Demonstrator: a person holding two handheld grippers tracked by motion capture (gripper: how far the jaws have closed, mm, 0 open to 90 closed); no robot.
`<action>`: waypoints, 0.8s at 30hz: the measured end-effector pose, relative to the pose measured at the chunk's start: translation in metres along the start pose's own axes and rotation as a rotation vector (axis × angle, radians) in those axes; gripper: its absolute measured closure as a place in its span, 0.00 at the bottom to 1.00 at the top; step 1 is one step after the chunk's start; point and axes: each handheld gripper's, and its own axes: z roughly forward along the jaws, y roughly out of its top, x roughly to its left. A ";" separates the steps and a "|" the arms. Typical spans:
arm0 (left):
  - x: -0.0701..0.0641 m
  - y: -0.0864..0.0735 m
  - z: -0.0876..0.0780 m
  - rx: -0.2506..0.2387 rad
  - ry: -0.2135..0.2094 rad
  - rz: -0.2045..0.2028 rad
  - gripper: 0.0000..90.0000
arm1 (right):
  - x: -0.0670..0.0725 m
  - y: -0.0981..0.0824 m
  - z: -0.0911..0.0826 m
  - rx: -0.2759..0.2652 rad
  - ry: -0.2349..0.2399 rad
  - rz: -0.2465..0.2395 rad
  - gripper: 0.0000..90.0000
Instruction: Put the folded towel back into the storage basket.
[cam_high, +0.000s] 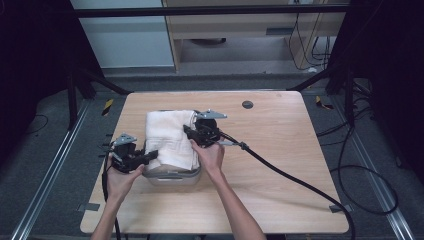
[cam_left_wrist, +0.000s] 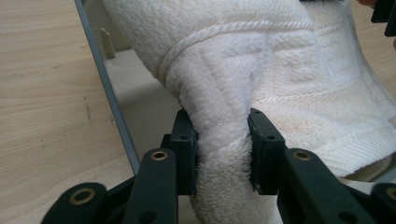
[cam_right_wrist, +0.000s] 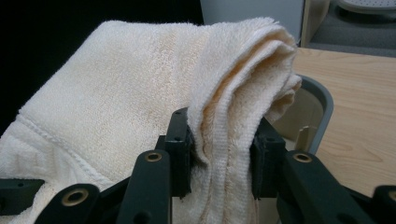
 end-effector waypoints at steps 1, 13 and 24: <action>0.000 -0.001 0.001 0.003 0.005 0.004 0.74 | 0.000 -0.001 0.001 0.004 -0.001 0.001 0.73; 0.002 -0.007 0.011 0.040 0.028 0.017 0.74 | -0.003 -0.013 0.011 0.039 -0.021 -0.008 0.73; 0.001 -0.011 0.019 0.078 0.044 0.023 0.73 | -0.005 -0.022 0.018 0.076 -0.038 -0.022 0.72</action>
